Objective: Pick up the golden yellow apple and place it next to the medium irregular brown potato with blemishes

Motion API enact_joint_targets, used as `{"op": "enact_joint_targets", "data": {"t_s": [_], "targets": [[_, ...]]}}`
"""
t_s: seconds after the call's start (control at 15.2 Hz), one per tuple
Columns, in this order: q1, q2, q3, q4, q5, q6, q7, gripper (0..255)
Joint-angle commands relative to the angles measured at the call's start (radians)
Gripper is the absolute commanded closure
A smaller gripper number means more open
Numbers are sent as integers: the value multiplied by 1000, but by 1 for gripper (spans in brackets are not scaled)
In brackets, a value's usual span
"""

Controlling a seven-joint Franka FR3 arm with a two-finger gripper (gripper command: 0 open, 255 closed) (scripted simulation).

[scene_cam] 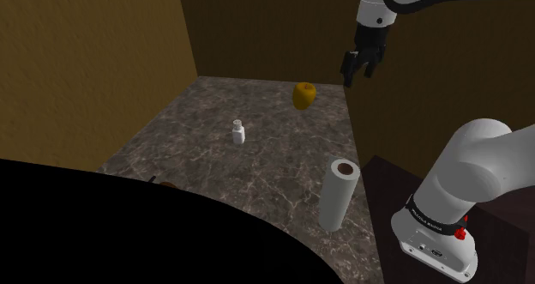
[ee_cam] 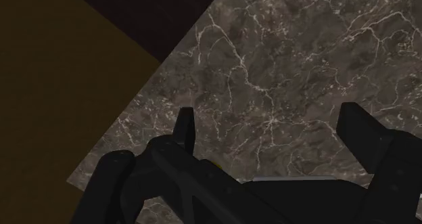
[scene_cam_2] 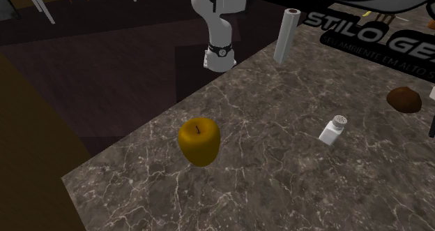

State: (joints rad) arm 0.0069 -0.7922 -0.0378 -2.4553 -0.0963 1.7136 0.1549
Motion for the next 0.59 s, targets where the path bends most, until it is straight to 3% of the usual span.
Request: {"op": "enact_joint_targets", "data": {"t_s": [0.0,0.53], "targets": [[0,0,0,0,0,0,0,0],[56,165,-224,15,-112,232,-449,0]]}}
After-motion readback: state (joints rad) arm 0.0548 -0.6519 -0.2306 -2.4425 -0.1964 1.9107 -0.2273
